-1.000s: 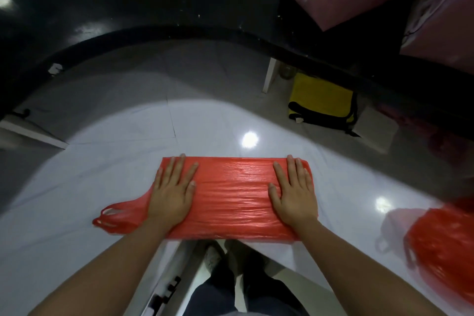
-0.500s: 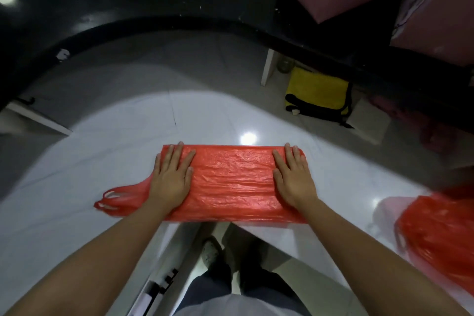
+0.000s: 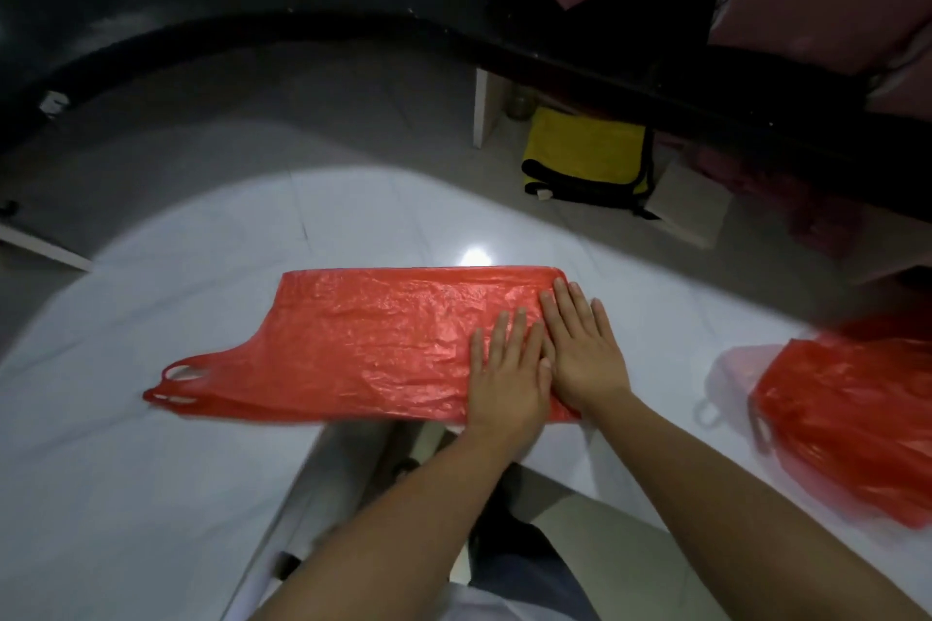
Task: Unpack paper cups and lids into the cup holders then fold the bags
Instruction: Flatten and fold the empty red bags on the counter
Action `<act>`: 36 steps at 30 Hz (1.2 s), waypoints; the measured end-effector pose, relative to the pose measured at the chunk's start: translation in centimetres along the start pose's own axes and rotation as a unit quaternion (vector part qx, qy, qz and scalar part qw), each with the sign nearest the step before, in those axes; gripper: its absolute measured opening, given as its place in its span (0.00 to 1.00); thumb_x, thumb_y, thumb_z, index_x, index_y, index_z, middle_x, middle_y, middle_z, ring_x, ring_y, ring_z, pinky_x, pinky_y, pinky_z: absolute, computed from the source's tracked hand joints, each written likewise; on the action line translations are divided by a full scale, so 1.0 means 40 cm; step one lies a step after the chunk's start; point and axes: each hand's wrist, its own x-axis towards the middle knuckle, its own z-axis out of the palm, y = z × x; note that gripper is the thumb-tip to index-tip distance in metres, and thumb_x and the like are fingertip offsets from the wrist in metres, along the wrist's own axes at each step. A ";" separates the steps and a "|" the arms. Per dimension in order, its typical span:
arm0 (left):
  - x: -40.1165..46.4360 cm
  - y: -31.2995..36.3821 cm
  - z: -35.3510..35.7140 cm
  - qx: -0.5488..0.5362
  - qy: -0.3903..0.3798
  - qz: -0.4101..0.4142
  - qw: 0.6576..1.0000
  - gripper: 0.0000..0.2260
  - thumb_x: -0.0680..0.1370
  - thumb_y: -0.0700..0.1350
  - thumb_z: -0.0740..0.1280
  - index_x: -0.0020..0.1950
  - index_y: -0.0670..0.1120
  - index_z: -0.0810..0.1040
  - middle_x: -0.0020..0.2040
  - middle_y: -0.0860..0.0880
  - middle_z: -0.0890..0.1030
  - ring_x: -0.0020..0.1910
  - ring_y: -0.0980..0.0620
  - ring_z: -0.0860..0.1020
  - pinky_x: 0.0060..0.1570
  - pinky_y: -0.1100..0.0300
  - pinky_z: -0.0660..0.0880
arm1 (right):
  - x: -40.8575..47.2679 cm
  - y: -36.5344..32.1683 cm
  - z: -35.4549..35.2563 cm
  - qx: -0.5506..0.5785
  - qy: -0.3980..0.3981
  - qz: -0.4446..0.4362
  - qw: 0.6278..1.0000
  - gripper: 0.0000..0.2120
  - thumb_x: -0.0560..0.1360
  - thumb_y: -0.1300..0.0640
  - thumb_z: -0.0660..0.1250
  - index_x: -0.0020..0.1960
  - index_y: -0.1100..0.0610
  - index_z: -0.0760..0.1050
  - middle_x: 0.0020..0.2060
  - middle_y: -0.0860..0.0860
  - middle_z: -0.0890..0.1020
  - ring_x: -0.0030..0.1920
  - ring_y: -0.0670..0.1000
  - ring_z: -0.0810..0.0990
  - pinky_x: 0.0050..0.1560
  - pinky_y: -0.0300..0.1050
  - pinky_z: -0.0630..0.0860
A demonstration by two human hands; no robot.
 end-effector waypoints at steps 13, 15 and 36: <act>-0.034 -0.268 -0.011 0.005 0.025 0.026 0.999 0.25 0.86 0.55 0.47 0.83 0.52 0.53 0.83 0.49 0.51 0.82 0.48 0.44 0.79 0.42 0.50 | -0.002 0.013 0.016 0.017 0.020 0.011 1.000 0.29 0.85 0.41 0.38 0.83 0.50 0.41 0.82 0.50 0.43 0.81 0.48 0.37 0.80 0.53 0.38; -0.044 -0.324 -0.021 0.008 0.032 0.022 0.999 0.25 0.86 0.54 0.48 0.83 0.52 0.53 0.83 0.50 0.51 0.82 0.48 0.45 0.79 0.43 0.49 | -0.001 0.016 0.018 0.012 0.017 0.014 1.000 0.29 0.85 0.41 0.38 0.83 0.50 0.41 0.82 0.50 0.43 0.81 0.49 0.37 0.80 0.54 0.38; -0.205 -0.832 -0.111 -0.011 0.050 -0.096 0.994 0.25 0.86 0.56 0.43 0.83 0.54 0.47 0.83 0.55 0.49 0.82 0.54 0.45 0.80 0.47 0.48 | -0.002 0.009 0.002 0.018 0.005 0.018 1.000 0.29 0.85 0.42 0.39 0.83 0.50 0.43 0.82 0.48 0.44 0.81 0.47 0.38 0.80 0.52 0.38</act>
